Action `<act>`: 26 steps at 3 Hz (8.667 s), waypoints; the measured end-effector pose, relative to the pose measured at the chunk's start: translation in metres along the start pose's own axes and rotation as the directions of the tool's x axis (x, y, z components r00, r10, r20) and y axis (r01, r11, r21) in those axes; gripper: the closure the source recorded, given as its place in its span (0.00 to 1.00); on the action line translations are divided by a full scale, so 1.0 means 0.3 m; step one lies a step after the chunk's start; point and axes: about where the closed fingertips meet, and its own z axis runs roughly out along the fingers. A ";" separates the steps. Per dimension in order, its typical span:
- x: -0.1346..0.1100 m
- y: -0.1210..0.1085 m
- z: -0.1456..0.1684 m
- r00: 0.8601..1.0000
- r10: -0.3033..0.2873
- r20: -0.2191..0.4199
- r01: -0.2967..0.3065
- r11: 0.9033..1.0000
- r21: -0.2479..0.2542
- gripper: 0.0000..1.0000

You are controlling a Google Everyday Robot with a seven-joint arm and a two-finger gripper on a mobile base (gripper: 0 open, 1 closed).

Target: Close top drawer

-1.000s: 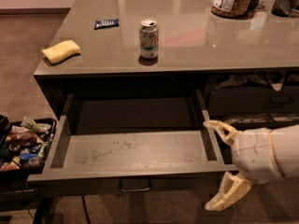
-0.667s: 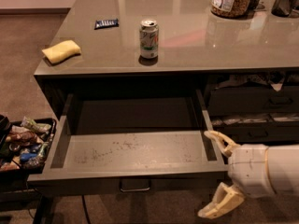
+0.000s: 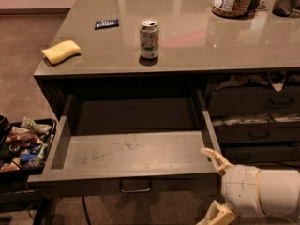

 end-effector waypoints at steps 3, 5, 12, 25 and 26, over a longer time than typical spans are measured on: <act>0.003 0.004 0.002 1.000 0.000 0.000 0.000 1.000 -0.002 0.42; -0.015 0.004 -0.001 0.999 -0.047 -0.016 0.047 0.999 -0.015 0.88; 0.141 0.040 0.179 0.955 -0.289 -0.067 0.290 0.957 0.005 1.00; 0.237 -0.263 0.420 0.950 -0.297 -0.095 0.308 0.855 0.418 1.00; 0.219 -0.345 0.431 0.944 -0.317 -0.091 0.322 0.826 0.463 1.00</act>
Offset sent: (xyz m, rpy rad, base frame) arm -0.0011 0.0002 -0.0015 0.0005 0.0015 0.0015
